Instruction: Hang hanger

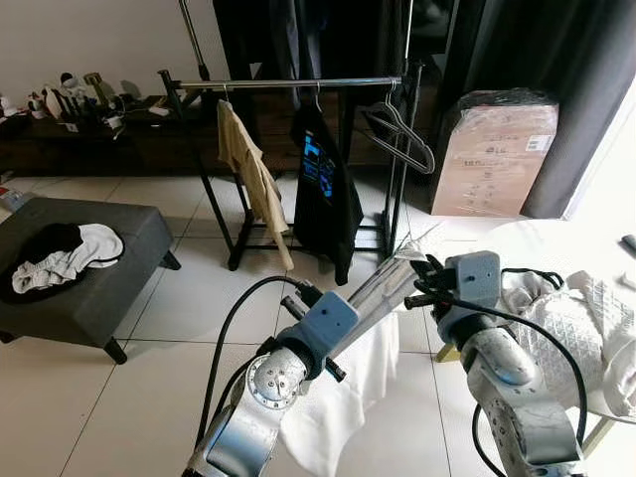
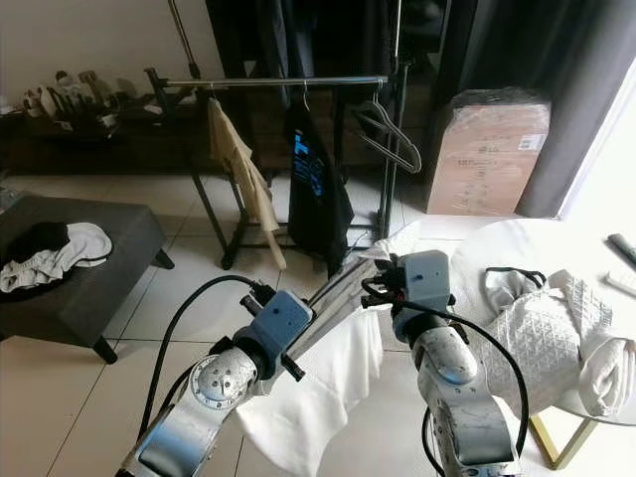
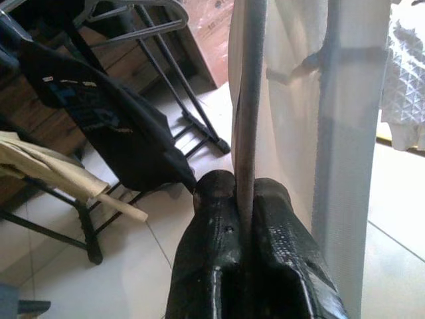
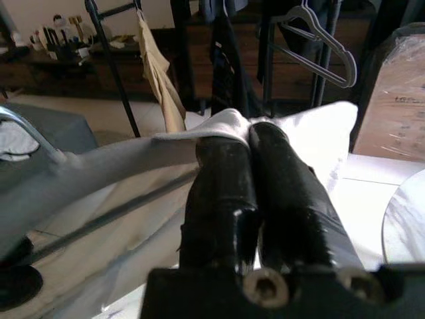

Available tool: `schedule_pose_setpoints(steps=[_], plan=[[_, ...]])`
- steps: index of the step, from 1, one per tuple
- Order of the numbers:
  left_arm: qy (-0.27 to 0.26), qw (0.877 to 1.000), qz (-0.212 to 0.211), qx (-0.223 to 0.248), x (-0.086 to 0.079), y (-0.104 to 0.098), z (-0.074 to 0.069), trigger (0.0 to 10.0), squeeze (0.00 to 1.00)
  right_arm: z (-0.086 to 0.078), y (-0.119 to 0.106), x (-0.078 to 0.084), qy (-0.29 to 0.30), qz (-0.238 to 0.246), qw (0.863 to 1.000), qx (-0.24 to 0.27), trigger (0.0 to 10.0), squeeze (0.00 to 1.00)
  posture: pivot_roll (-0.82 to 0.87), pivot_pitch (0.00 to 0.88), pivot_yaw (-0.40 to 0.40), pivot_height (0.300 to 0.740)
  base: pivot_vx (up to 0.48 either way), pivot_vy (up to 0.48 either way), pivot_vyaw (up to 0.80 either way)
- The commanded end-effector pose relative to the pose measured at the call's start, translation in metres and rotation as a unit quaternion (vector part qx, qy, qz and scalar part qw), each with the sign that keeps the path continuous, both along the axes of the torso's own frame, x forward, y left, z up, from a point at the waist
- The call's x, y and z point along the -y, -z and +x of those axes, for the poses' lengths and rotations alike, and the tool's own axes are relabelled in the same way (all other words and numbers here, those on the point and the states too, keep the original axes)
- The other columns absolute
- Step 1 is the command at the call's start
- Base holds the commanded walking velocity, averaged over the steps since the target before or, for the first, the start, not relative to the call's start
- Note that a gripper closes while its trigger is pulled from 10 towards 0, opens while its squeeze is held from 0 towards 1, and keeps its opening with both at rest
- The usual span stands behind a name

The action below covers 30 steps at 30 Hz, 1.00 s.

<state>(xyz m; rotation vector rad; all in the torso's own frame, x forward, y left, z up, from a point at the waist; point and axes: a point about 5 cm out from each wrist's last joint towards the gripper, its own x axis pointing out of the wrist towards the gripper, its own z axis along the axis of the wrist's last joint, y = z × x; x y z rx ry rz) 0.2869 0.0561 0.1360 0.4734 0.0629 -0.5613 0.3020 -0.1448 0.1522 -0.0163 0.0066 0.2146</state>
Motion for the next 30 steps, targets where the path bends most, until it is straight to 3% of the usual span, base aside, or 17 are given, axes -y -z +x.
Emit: schedule_pose_setpoints(steps=[1, 5, 7, 8, 12, 15, 19, 24, 25, 26, 27, 28, 29, 30], plan=[[-0.028, 0.999, 0.03, -0.016, -0.01, 0.009, 0.001, 10.0, 0.0, -0.003, -0.026, -0.001, -0.022, 0.013, 0.998, 0.061, 0.0, 0.0, -0.19, 0.09, 0.035, 0.74, 0.0, 0.0, 0.0], [-0.036, 0.999, 0.034, -0.02, -0.011, 0.01, 0.002, 10.0, 0.0, -0.007, -0.03, -0.007, -0.052, 0.013, 0.996, 0.069, 0.0, 0.0, -0.18, 0.091, 0.035, 0.74, 0.0, 0.0, 0.0], [-0.042, 0.998, 0.037, -0.021, -0.013, 0.01, 0.004, 10.0, 0.0, -0.019, -0.032, -0.02, -0.139, 0.02, 0.988, 0.066, 0.0, 0.0, -0.19, 0.094, 0.035, 0.74, 0.0, 0.0, 0.0], [-0.044, 0.998, 0.037, -0.02, -0.013, 0.01, 0.004, 10.0, 0.0, -0.022, -0.031, -0.022, -0.154, 0.019, 0.986, 0.063, 0.0, 0.0, -0.19, 0.093, 0.034, 0.74, 0.0, 0.0, 0.0], [-0.054, 0.998, 0.027, -0.004, -0.013, 0.004, 0.007, 10.0, 0.0, -0.035, -0.017, -0.028, -0.223, -0.028, 0.974, 0.015, 0.0, 0.0, -0.19, 0.094, 0.034, 0.74, 0.0, 0.0, 0.0], [-0.059, 0.998, 0.026, 0.001, -0.013, 0.002, 0.008, 10.0, 0.0, -0.048, -0.009, -0.027, -0.267, -0.037, 0.963, -0.015, 0.0, 0.0, -0.19, 0.095, 0.034, 0.74, 0.0, 0.0, 0.0], [-0.052, 0.998, 0.023, 0.002, -0.011, 0.001, 0.008, 10.0, 0.0, -0.056, 0.0, -0.024, -0.289, -0.059, 0.954, -0.046, 0.0, 0.0, -0.19, 0.095, 0.036, 0.74, 0.0, 0.0, 0.0], [-0.044, 0.999, 0.021, 0.002, -0.008, 0.001, 0.007, 10.0, 0.0, -0.055, 0.002, -0.026, -0.287, -0.068, 0.955, -0.044, 0.0, 0.0, -0.19, 0.093, 0.038, 0.74, 0.0, 0.0, 0.0], [-0.043, 0.999, 0.021, 0.002, -0.008, 0.002, 0.007, 10.0, 0.0, -0.055, 0.0, -0.029, -0.293, -0.063, 0.953, -0.041, 8.8, 0.0, -0.19, 0.094, 0.038, 0.74, 0.0, 0.0, 0.0], [-0.043, 0.999, 0.021, 0.002, -0.008, 0.002, 0.007, 10.0, 0.0, -0.055, -0.001, -0.031, -0.297, -0.06, 0.952, -0.04, 10.0, 0.0, -0.19, 0.093, 0.038, 0.74, 0.0, 0.0, 0.0], [-0.043, 0.999, 0.022, 0.002, -0.008, 0.001, 0.007, 10.0, 0.0, -0.055, -0.002, -0.034, -0.304, -0.056, 0.95, -0.042, 10.0, 0.0, -0.19, 0.094, 0.038, 0.74, 0.0, 0.0, 0.0], [-0.043, 0.999, 0.022, 0.002, -0.008, 0.001, 0.007, 10.0, 0.0, -0.056, -0.002, -0.035, -0.311, -0.054, 0.948, -0.045, 10.0, 0.07, -0.18, 0.094, 0.038, 0.74, 0.0, 0.0, 0.0], [-0.044, 0.999, 0.022, 0.002, -0.009, 0.001, 0.007, 10.0, 0.0, -0.056, -0.001, -0.035, -0.316, -0.053, 0.946, -0.048, 10.0, 0.07, -0.18, 0.094, 0.038, 0.74, 0.0, 0.0, 0.0], [-0.044, 0.999, 0.022, 0.002, -0.009, 0.001, 0.007, 10.0, 0.0, -0.057, 0.0, -0.036, -0.324, -0.058, 0.943, -0.05, 10.0, 0.99, -0.18, 0.095, 0.038, 0.74, 0.0, 0.0, 0.0]])
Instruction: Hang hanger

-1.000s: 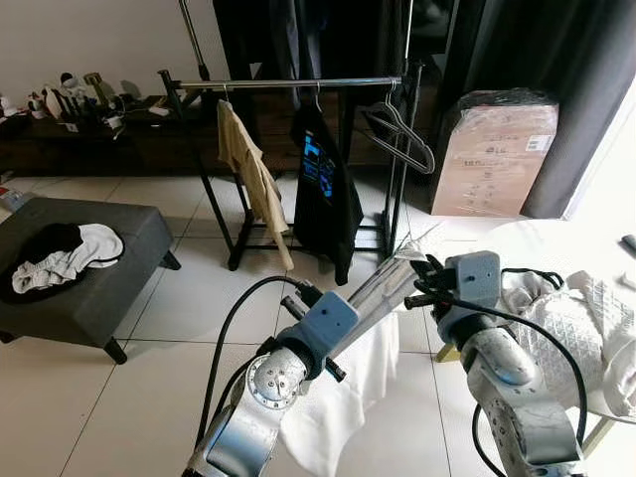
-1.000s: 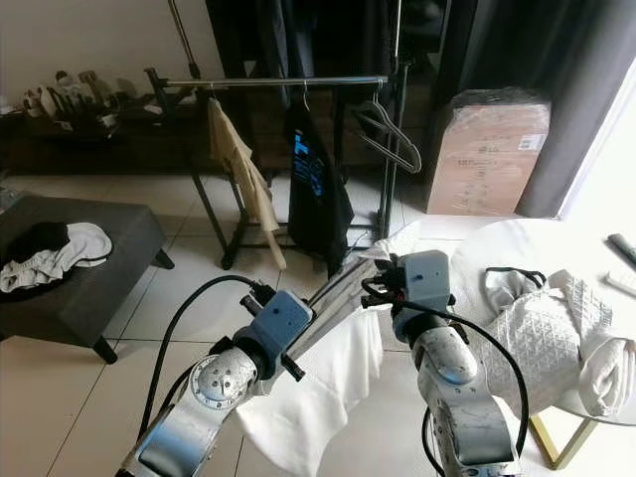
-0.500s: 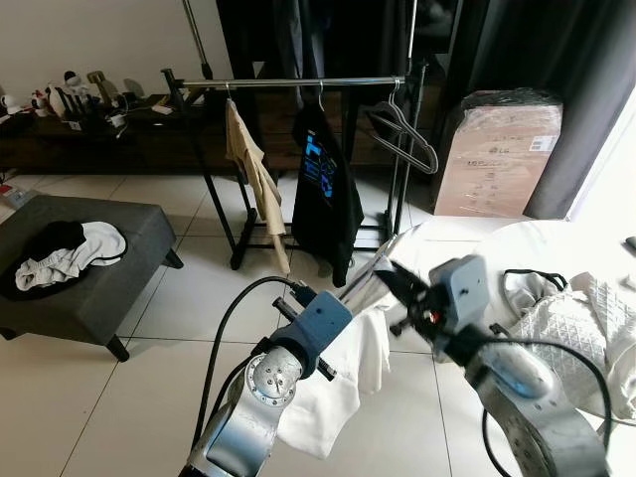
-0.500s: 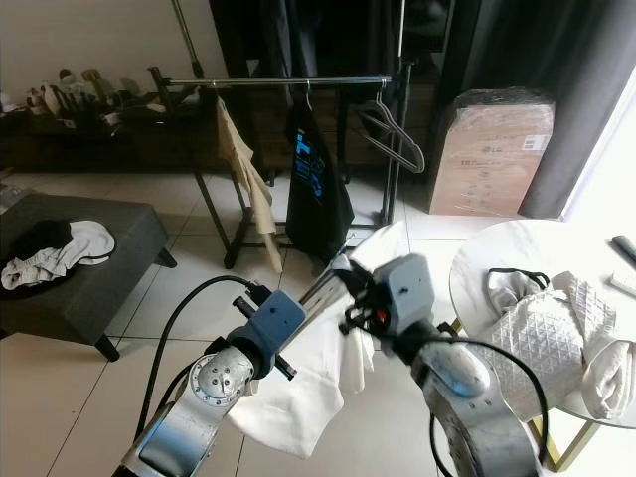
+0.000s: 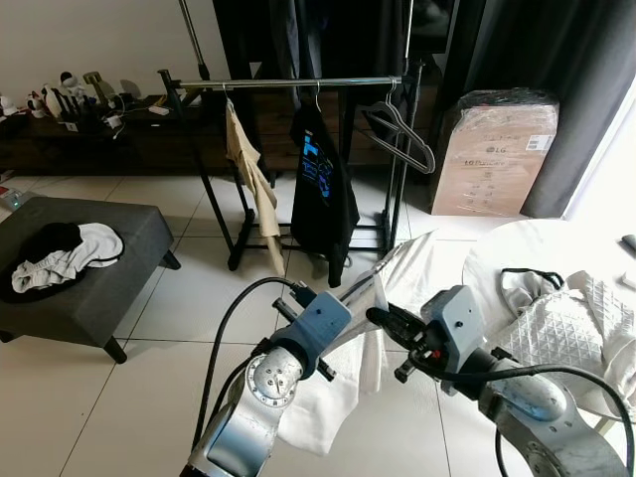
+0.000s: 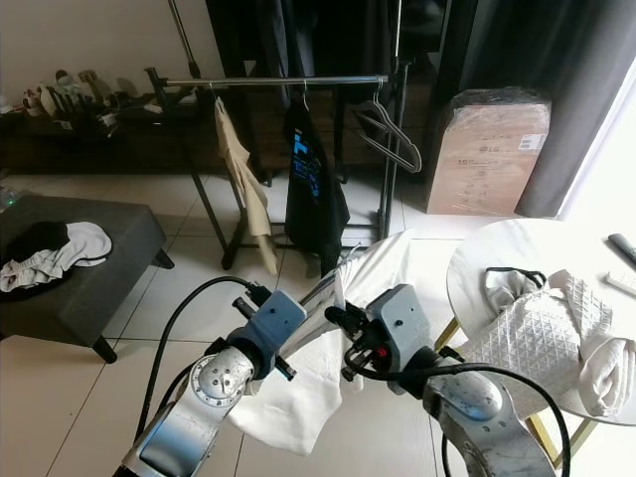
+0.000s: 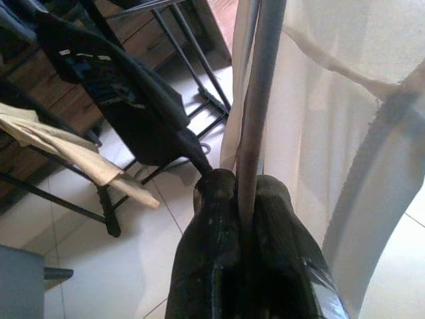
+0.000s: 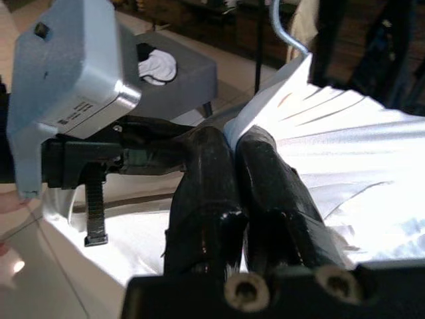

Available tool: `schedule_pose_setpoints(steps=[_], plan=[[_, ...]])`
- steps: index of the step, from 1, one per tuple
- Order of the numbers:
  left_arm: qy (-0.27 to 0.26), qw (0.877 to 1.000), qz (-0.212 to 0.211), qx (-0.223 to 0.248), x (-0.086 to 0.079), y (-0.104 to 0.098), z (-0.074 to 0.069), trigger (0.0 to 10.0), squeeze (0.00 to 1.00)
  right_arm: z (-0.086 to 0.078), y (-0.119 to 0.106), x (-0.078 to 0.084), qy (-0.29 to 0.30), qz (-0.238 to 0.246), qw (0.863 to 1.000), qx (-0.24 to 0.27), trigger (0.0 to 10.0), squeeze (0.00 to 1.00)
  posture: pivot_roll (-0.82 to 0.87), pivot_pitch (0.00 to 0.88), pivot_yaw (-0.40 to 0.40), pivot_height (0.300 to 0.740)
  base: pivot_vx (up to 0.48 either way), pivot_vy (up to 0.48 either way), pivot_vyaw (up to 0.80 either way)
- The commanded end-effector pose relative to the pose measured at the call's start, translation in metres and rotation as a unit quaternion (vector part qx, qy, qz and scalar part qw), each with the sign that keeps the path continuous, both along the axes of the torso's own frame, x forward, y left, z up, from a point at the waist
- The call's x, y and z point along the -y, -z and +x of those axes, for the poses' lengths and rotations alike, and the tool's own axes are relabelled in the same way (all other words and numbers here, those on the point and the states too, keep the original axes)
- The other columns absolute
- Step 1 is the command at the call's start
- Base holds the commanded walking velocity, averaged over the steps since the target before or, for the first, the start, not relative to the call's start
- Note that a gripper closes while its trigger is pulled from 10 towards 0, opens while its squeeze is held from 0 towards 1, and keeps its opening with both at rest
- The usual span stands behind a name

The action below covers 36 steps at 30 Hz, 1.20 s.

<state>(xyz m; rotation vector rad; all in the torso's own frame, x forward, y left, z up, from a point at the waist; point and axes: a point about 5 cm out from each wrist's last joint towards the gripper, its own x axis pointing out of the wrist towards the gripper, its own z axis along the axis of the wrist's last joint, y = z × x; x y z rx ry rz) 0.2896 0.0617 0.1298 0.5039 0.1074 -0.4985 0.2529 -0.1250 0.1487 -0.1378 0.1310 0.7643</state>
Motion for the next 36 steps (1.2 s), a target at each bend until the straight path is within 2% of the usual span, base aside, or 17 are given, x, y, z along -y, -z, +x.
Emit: schedule_pose_setpoints(steps=[1, 5, 12, 15, 16, 18, 21, 25, 28, 29, 31, 34, 36], plan=[[-0.009, 1.0, 0.001, 0.012, -0.003, -0.005, 0.005, 10.0, 0.0, -0.007, -0.001, -0.015, -0.051, -0.003, 0.999, -0.003, 10.0, 1.0, -0.18, 0.095, 0.036, 0.74, 0.0, 0.0, 0.0], [-0.007, 1.0, -0.001, 0.013, -0.003, -0.005, 0.004, 10.0, 0.0, -0.003, 0.007, -0.009, -0.038, -0.039, 0.999, -0.004, 10.0, 1.0, -0.18, 0.096, 0.035, 0.74, 0.0, 0.0, 0.0], [-0.003, 1.0, -0.003, 0.014, -0.003, -0.005, 0.005, 10.0, 0.0, -0.008, 0.004, 0.0, -0.057, -0.04, 0.997, -0.011, 10.0, 1.0, -0.19, 0.097, 0.035, 0.74, 0.0, 0.0, 0.0], [0.046, 0.999, -0.022, -0.001, -0.001, -0.005, 0.002, 10.0, 0.0, -0.004, 0.004, 0.014, -0.038, -0.06, 0.997, 0.0, 10.0, 1.0, -0.19, 0.098, 0.035, 0.74, 0.0, 0.0, 0.0], [0.079, 0.996, -0.037, -0.025, -0.007, -0.003, 0.0, 10.0, 0.0, -0.001, 0.005, 0.022, -0.03, -0.066, 0.997, -0.001, 10.0, 1.0, -0.19, 0.098, 0.034, 0.74, 0.0, 0.0, 0.0], [0.095, 0.994, -0.04, -0.039, -0.016, -0.001, 0.0, 10.0, 0.0, -0.002, 0.004, 0.026, -0.038, -0.067, 0.997, -0.004, 10.0, 1.0, -0.19, 0.098, 0.035, 0.74, 0.0, 0.0, 0.0], [0.099, 0.993, -0.044, -0.047, -0.032, -0.002, 0.005, 10.0, 0.0, -0.005, 0.006, 0.029, -0.058, -0.07, 0.996, -0.012, 10.0, 1.0, -0.18, 0.098, 0.04, 0.74, 0.0, 0.0, 0.0], [0.103, 0.989, -0.089, -0.059, -0.048, -0.007, 0.012, 10.0, 0.0, -0.008, 0.008, 0.037, -0.074, -0.079, 0.994, -0.024, 10.0, 1.0, -0.18, 0.097, 0.043, 0.74, 0.0, 0.0, 0.0], [0.111, 0.986, -0.096, -0.085, -0.067, -0.003, 0.016, 10.0, 0.0, -0.009, 0.011, 0.048, -0.081, -0.099, 0.991, -0.034, 10.0, 1.0, -0.19, 0.097, 0.043, 0.74, 0.0, 0.0, 0.0], [0.134, 0.982, -0.07, -0.112, -0.079, 0.003, 0.015, 10.0, 0.0, -0.01, 0.012, 0.057, -0.082, -0.115, 0.989, -0.041, 10.0, 1.0, -0.19, 0.096, 0.043, 0.74, 0.0, 0.0, 0.0], [0.16, 0.977, -0.033, -0.14, -0.091, 0.009, 0.012, 10.0, 0.0, -0.011, 0.014, 0.066, -0.081, -0.134, 0.986, -0.051, 10.0, 1.0, -0.19, 0.098, 0.046, 0.74, 0.0, 0.0, 0.0], [0.193, 0.967, 0.006, -0.164, -0.1, 0.013, 0.007, 10.0, 0.0, -0.013, 0.02, 0.075, -0.087, -0.168, 0.98, -0.068, 10.0, 1.0, -0.19, 0.097, 0.048, 0.74, 0.0, 0.0, 0.0], [0.203, 0.963, 0.015, -0.178, -0.104, 0.013, 0.007, 10.0, 0.0, -0.016, 0.025, 0.078, -0.1, -0.183, 0.975, -0.081, 10.0, 1.0, -0.19, 0.096, 0.049, 0.74, 0.0, 0.0, 0.0]])
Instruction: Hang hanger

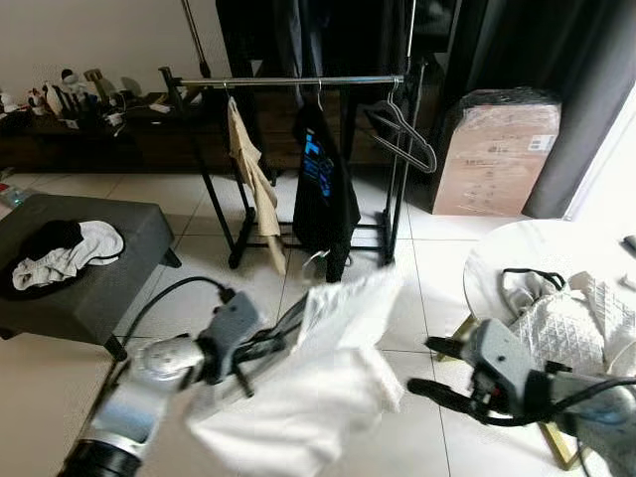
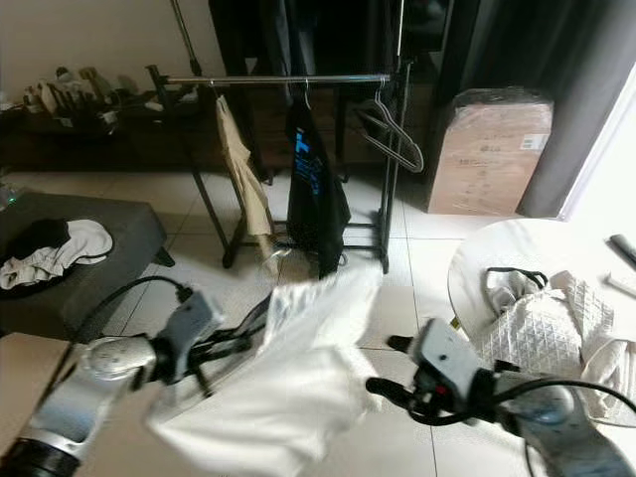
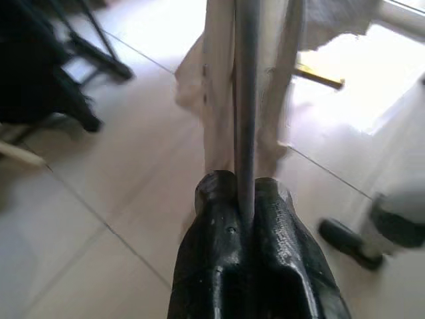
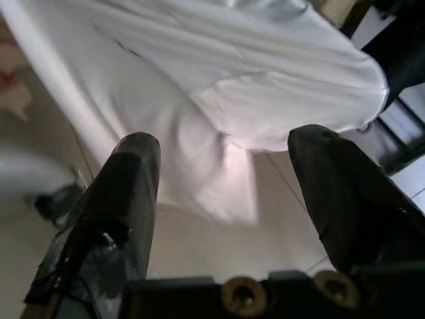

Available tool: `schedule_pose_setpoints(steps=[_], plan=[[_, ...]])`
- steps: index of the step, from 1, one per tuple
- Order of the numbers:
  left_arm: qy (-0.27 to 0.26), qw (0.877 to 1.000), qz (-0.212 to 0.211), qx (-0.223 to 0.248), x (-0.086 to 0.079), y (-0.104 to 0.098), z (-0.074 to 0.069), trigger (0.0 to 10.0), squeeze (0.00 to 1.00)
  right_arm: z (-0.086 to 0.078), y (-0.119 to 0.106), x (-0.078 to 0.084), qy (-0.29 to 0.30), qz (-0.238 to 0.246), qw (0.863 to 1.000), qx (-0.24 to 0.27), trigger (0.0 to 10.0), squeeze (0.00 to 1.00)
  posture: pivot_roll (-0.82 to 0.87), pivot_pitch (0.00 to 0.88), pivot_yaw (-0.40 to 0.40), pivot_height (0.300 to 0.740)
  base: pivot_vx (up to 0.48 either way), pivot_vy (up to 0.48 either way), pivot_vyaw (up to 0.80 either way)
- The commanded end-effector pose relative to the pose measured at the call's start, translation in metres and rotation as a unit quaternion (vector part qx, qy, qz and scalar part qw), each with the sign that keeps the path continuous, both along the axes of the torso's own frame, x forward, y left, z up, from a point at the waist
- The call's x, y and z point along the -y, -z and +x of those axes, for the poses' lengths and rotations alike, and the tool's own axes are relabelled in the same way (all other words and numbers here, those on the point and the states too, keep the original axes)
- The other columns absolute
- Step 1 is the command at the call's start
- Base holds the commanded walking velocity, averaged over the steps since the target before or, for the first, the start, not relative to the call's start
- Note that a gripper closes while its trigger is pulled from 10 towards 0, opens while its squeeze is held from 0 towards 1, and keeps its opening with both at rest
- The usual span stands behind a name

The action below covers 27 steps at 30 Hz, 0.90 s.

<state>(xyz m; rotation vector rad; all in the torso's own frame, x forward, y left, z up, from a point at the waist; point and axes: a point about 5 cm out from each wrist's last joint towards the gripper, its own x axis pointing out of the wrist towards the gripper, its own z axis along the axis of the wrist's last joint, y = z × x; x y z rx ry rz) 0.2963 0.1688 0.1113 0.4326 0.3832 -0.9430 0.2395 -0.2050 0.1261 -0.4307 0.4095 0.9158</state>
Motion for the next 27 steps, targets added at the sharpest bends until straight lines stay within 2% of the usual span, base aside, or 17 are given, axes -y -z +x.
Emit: schedule_pose_setpoints(steps=[1, 4, 8, 11, 12, 16, 17, 18, 19, 20, 22, 24, 25, 26, 27], plan=[[0.04, 0.999, 0.016, 0.005, 0.001, -0.005, 0.001, 10.0, 0.0, -0.006, 0.005, -0.001, -0.029, -0.01, 0.999, -0.016, 10.0, 1.0, -0.19, 0.094, 0.048, 0.74, 0.0, 0.0, 0.0], [0.075, 0.996, 0.052, -0.009, -0.002, -0.003, 0.003, 10.0, 0.0, -0.007, 0.005, -0.002, -0.056, -0.018, 0.998, -0.026, 10.0, 1.0, -0.2, 0.09, 0.046, 0.74, 0.0, 0.0, 0.0], [0.114, 0.992, 0.043, -0.021, 0.007, -0.004, 0.005, 10.0, 0.0, -0.003, -0.005, -0.007, -0.09, 0.004, 0.996, -0.027, 10.0, 1.0, -0.22, 0.096, 0.046, 0.74, 0.0, 0.0, 0.0], [0.146, 0.988, 0.039, -0.027, 0.013, -0.005, 0.004, 10.0, 0.0, -0.002, -0.006, -0.009, -0.116, -0.016, 0.993, -0.028, 10.0, 1.0, -0.22, 0.103, 0.049, 0.74, 0.0, 0.0, 0.0], [0.178, 0.982, 0.042, -0.037, 0.017, -0.004, 0.001, 10.0, 0.0, -0.004, -0.006, -0.012, -0.139, -0.022, 0.989, -0.033, 10.0, 0.0, -0.22, 0.119, 0.061, 0.74, 0.0, 0.0, 0.0], [0.201, 0.978, 0.053, -0.03, 0.017, -0.001, 0.0, 10.0, 0.0, -0.006, -0.007, -0.018, -0.158, -0.001, 0.987, -0.042, 10.0, 0.0, -0.23, 0.111, 0.069, 0.74, 0.0, 0.0, 0.0], [0.223, 0.973, 0.051, -0.025, 0.02, -0.001, -0.001, 10.0, 0.0, -0.007, -0.005, -0.025, -0.171, 0.012, 0.984, -0.053, 10.0, 0.03, -0.23, 0.113, 0.073, 0.74, 0.0, 0.0, 0.0], [0.236, 0.97, 0.048, -0.023, 0.022, -0.002, -0.001, 10.0, 0.0, -0.007, -0.003, -0.028, -0.176, 0.015, 0.982, -0.059, 10.0, 0.31, -0.23, 0.113, 0.075, 0.74, 0.0, 0.0, 0.0], [0.246, 0.968, 0.049, -0.027, 0.024, -0.002, -0.002, 10.0, 0.0, -0.007, -0.002, -0.03, -0.18, 0.016, 0.982, -0.061, 10.0, 1.0, -0.23, 0.116, 0.079, 0.74, 0.0, 0.0, 0.0], [0.261, 0.963, 0.051, -0.035, 0.027, -0.001, -0.003, 10.0, 0.0, -0.006, 0.001, -0.032, -0.187, 0.018, 0.98, -0.065, 10.0, 1.0, -0.23, 0.116, 0.08, 0.74, 0.0, 0.0, 0.0], [0.266, 0.962, 0.052, -0.037, 0.027, 0.0, -0.003, 10.0, 0.0, -0.006, 0.001, -0.033, -0.189, 0.019, 0.98, -0.066, 10.0, 1.0, -0.23, 0.116, 0.08, 0.74, 0.0, 0.0, 0.0], [0.283, 0.956, 0.064, -0.036, 0.032, 0.001, -0.003, 10.0, 0.0, 0.001, 0.007, -0.037, -0.174, 0.017, 0.983, -0.055, 10.0, 1.0, -0.22, 0.109, 0.081, 0.74, 0.0, 0.0, 0.0], [0.291, 0.954, 0.069, -0.034, 0.033, 0.001, -0.002, 10.0, 0.0, 0.004, 0.007, -0.039, -0.173, 0.025, 0.983, -0.053, 10.0, 0.46, -0.22, 0.102, 0.083, 0.74, 0.0, 0.0, 0.0], [0.291, 0.954, 0.069, -0.034, 0.033, 0.001, -0.002, 10.0, 0.0, 0.004, 0.007, -0.039, -0.173, 0.025, 0.983, -0.053, 10.0, 0.46, -0.22, 0.102, 0.083, 0.74, 0.0, 0.0, 0.0], [0.297, 0.952, 0.072, -0.033, 0.033, 0.001, -0.002, 10.0, 0.0, 0.005, 0.008, -0.042, -0.177, 0.032, 0.982, -0.055, 10.0, 0.0, -0.22, 0.099, 0.084, 0.74, 0.0, 0.0, 0.0]])
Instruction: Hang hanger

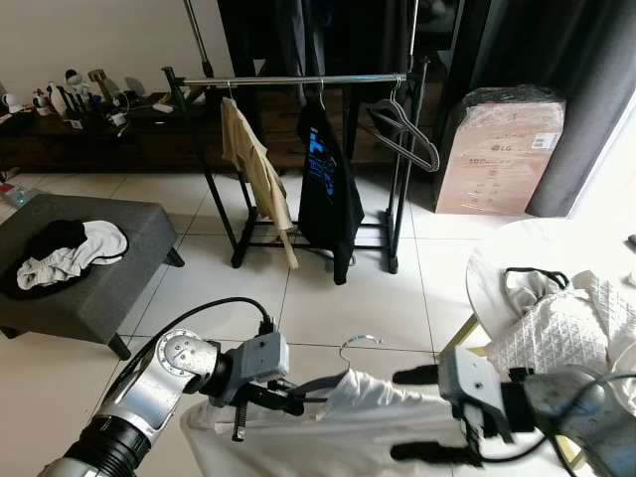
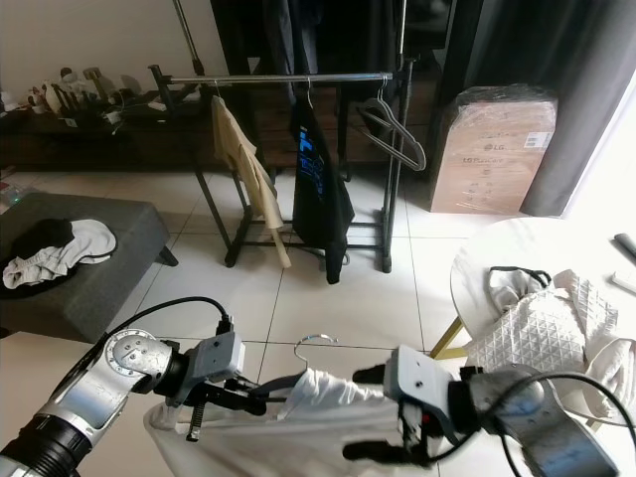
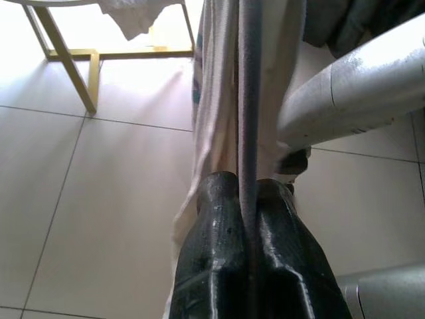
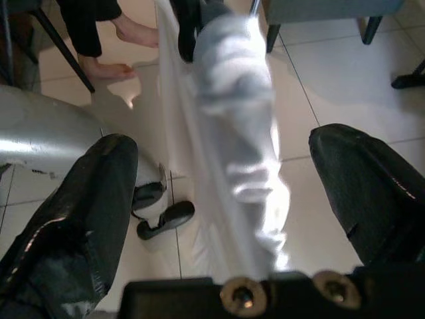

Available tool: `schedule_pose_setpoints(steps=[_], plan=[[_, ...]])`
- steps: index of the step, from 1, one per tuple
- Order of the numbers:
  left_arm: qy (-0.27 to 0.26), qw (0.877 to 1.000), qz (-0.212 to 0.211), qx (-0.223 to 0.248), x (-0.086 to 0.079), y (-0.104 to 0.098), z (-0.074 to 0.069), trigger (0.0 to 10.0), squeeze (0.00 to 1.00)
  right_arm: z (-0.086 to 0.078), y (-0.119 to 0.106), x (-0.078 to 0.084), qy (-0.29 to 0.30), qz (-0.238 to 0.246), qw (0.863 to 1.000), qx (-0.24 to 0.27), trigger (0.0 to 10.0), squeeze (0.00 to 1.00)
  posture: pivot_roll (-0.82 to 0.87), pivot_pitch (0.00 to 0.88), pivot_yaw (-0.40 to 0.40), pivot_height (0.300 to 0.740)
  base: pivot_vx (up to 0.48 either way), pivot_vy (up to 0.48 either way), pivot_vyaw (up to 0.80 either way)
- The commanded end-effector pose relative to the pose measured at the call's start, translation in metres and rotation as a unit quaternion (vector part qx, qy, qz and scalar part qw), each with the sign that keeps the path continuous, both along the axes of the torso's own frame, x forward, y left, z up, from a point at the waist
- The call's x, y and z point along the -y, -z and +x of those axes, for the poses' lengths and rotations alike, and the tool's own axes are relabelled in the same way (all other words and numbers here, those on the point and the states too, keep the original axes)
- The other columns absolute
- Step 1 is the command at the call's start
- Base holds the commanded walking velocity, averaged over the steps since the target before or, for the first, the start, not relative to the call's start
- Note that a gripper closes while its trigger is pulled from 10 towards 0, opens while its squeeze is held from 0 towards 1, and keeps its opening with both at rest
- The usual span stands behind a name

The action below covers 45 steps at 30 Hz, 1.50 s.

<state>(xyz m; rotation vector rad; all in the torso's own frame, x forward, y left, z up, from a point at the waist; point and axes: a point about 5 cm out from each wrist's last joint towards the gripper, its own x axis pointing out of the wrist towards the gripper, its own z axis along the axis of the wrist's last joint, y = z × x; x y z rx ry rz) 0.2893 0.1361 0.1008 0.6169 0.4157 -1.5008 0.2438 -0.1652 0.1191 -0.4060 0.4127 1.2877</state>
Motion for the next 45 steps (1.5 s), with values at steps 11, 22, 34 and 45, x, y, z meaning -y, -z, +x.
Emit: schedule_pose_setpoints(steps=[11, 22, 34, 45], plan=[[0.041, 0.999, 0.011, 0.026, 0.009, -0.007, 0.004, 10.0, 0.0, 0.008, 0.014, -0.014, 0.009, 0.006, 1.0, -0.012, 10.0, 0.0, -0.21, 0.085, 0.085, 0.74, 0.0, 0.0, 0.0], [0.054, 0.998, 0.001, 0.032, 0.016, -0.009, 0.002, 10.0, 0.0, 0.014, 0.025, -0.012, 0.046, 0.016, 0.998, -0.028, 0.0, 0.0, -0.21, 0.077, 0.085, 0.74, 0.0, 0.0, 0.0], [0.059, 0.998, -0.001, 0.032, 0.019, -0.008, 0.001, 10.0, 0.0, 0.018, 0.026, -0.015, 0.051, 0.028, 0.998, -0.03, 0.0, 0.0, -0.2, 0.084, 0.086, 0.74, 0.0, 0.0, 0.0], [0.056, 0.998, -0.009, 0.037, 0.023, -0.01, 0.002, 10.0, 0.0, 0.016, 0.028, -0.015, 0.045, 0.029, 0.998, -0.041, 0.0, 0.0, -0.2, 0.096, 0.083, 0.74, 0.0, 0.0, 0.0]])
